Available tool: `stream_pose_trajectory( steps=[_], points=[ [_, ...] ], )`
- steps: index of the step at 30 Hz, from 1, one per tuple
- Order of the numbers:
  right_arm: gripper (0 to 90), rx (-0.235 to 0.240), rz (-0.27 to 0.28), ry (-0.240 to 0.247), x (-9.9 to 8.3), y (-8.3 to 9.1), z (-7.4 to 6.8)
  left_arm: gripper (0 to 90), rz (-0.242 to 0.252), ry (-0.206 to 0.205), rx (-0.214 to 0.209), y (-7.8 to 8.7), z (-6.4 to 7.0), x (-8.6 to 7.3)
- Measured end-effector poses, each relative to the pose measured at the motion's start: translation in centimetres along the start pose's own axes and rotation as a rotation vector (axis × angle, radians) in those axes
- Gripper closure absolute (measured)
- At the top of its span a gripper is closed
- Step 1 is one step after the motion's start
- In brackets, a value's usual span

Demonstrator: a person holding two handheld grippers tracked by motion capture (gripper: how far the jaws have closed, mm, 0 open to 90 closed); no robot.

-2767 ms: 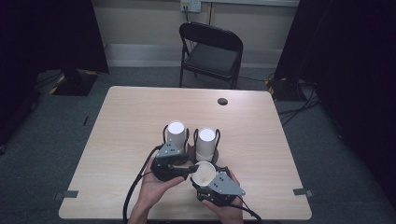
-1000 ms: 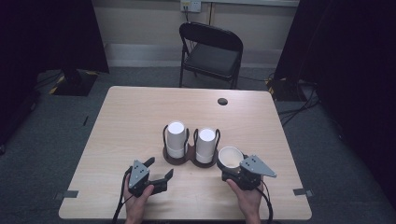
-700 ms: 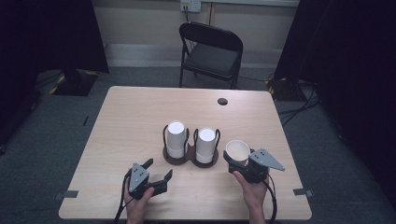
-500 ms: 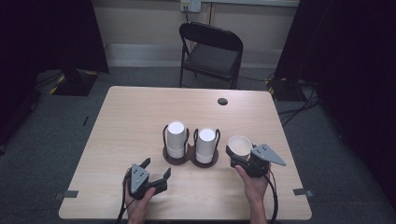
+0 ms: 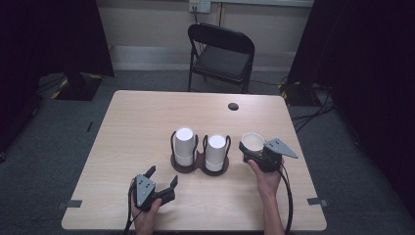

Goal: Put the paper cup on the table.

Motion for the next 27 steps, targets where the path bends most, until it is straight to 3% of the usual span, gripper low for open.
stream_pose_trajectory(
  steps=[3,8,14,27],
  points=[
    [25.9,0.001,-0.006,-0.025,-0.4,-0.9,0.6,15.5,0.009,-0.009,-0.010,0.1,0.1,0.0],
    [25.8,-0.016,-0.011,-0.040,-0.8,-2.4,1.9,15.5,0.030,0.045,-0.018,0.2,-0.3,0.1],
    [25.7,-0.055,-0.005,-0.051,-1.5,-3.9,2.6,15.6,0.022,0.029,-0.021,0.2,-0.1,0.1],
    [25.3,-0.059,-0.028,-0.047,-2.8,-5.5,3.2,15.9,-0.009,0.031,0.022,-0.1,-0.4,0.0]
  ],
)
Point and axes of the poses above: each handheld gripper's, and its own axes: y roughly backward along the jaws, x roughly out of its top, z roughly to its right, the point moved 8 cm from there along -y, roughly forward along the jaws, and after that the axes turned 2 degrees about -z, right-handed, at the moved point
